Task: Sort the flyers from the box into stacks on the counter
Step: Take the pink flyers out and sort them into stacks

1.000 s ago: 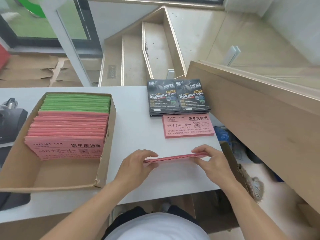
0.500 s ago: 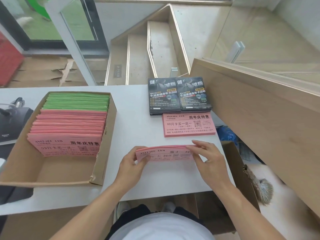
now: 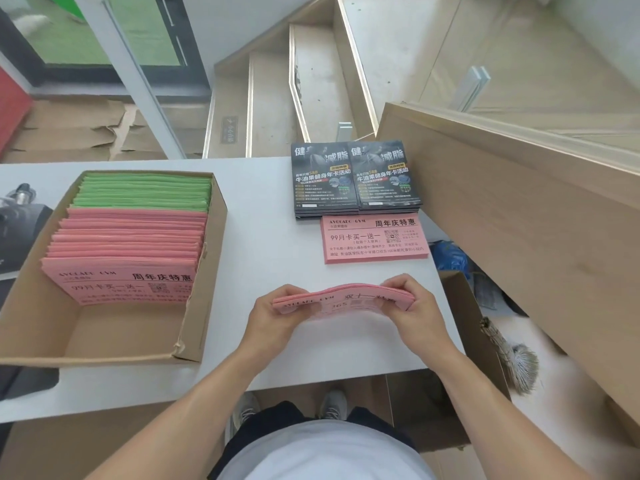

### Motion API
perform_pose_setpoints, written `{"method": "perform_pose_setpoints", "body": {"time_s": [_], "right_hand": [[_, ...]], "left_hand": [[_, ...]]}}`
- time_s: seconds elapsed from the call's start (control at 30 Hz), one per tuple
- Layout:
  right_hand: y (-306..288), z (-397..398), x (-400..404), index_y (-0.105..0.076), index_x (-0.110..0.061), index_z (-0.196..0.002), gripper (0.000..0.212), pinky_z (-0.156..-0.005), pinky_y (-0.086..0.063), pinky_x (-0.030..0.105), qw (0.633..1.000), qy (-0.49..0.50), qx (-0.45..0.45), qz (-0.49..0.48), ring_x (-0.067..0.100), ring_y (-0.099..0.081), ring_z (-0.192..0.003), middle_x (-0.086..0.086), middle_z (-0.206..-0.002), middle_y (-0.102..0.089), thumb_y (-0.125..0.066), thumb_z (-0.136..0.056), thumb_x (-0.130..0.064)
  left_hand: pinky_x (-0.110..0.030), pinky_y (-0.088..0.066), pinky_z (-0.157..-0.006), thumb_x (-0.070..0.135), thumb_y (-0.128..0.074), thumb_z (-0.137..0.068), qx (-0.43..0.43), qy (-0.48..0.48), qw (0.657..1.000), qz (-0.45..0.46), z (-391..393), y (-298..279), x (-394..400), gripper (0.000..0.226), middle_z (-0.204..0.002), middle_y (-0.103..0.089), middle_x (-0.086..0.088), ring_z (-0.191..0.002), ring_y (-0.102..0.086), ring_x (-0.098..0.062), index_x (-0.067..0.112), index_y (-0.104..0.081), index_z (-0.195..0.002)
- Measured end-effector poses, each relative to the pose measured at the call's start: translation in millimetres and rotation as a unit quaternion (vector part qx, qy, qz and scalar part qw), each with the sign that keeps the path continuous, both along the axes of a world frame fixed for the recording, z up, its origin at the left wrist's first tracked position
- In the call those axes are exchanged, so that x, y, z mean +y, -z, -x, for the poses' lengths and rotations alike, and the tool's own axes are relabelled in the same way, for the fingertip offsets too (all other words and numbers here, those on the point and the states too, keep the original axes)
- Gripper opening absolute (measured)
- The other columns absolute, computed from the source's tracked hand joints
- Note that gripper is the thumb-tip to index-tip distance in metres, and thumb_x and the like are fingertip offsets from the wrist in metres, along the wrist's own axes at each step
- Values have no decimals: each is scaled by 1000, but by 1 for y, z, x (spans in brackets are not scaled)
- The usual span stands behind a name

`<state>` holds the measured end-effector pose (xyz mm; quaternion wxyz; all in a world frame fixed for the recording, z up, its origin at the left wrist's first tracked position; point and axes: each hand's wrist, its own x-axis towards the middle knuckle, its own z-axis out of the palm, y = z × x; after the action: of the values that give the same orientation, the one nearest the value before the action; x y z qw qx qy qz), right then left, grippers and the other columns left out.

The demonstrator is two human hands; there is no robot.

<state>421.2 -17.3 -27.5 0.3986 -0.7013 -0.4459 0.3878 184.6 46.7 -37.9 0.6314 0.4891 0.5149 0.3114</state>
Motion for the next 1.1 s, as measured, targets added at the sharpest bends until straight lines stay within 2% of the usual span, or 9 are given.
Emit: {"method": "perform_pose_setpoints", "body": {"time_s": [0.13,0.3,0.5,0.63,0.7,0.8,0.93,1.03,1.1], "right_hand": [[-8,-11,2,-66,-26,-100,19,-88,-56,24,1000,-22,10,-20,7,-62,-101,-17,-96,-68,-75,-89,-15],[2,-20,2,-67,-24,-99,20,-94,-55,26,1000,-23,8,15,3,-62,-102,-18,-97,-69,-79,-86,-15],[16,-28,1,-66,-23,-102,19,-98,-55,32,998,-39,27,43,6,-64,-103,-15,-99,-70,-77,-88,-18],[21,-28,3,-66,-28,-108,21,-95,-57,33,998,-23,35,45,4,-65,-103,-16,-103,-72,-75,-90,-20],[19,-27,5,-67,-33,-116,31,-95,-57,35,997,3,73,40,8,-67,-108,-15,-110,-73,-75,-89,-21],[14,-31,15,-66,-27,-120,36,-92,-59,39,990,52,125,36,15,-71,-106,-9,-113,-75,-78,-86,-25],[2,-42,41,-64,-17,-117,38,-75,-62,32,980,115,163,13,17,-74,-97,-2,-106,-77,-80,-83,-17],[-2,-51,69,-62,-20,-111,33,-68,-61,29,982,145,121,-6,14,-74,-93,-1,-105,-76,-81,-84,-12],[-2,-58,87,-61,-25,-114,37,-75,-61,34,987,155,43,-16,10,-72,-93,-6,-105,-75,-82,-84,-16]], "left_hand": [[-16,-51,-74,12,-83,-82,-12,-7,1000,-13,-3,-3,5,12,-89,-77,2,-88,-70,-9,19,-74,-84],[-15,-51,-75,8,-86,-78,8,6,1000,5,-6,5,-1,20,-94,-76,3,-91,-70,-11,16,-75,-92],[-17,-50,-75,8,-81,-83,39,8,999,2,-8,11,0,14,-92,-76,4,-89,-68,-10,17,-75,-91],[-18,-52,-75,8,-77,-88,45,18,999,11,-11,10,5,10,-93,-77,4,-89,-69,-7,15,-73,-93],[-18,-54,-79,11,-75,-90,44,22,998,29,-14,8,11,16,-98,-78,9,-93,-71,-4,19,-74,-104],[-26,-56,-84,18,-76,-90,35,-4,997,69,-24,4,25,24,-103,-78,10,-96,-74,-9,25,-73,-112],[-23,-54,-72,17,-70,-94,57,-54,995,63,-45,-2,51,16,-99,-77,8,-90,-73,-11,25,-69,-109],[-23,-52,-69,15,-65,-96,73,-82,993,48,-64,-6,74,19,-103,-75,5,-91,-72,-12,20,-62,-115],[-26,-54,-73,15,-64,-96,90,-81,992,31,-76,-6,90,22,-108,-74,3,-94,-71,-15,20,-60,-118]]}}
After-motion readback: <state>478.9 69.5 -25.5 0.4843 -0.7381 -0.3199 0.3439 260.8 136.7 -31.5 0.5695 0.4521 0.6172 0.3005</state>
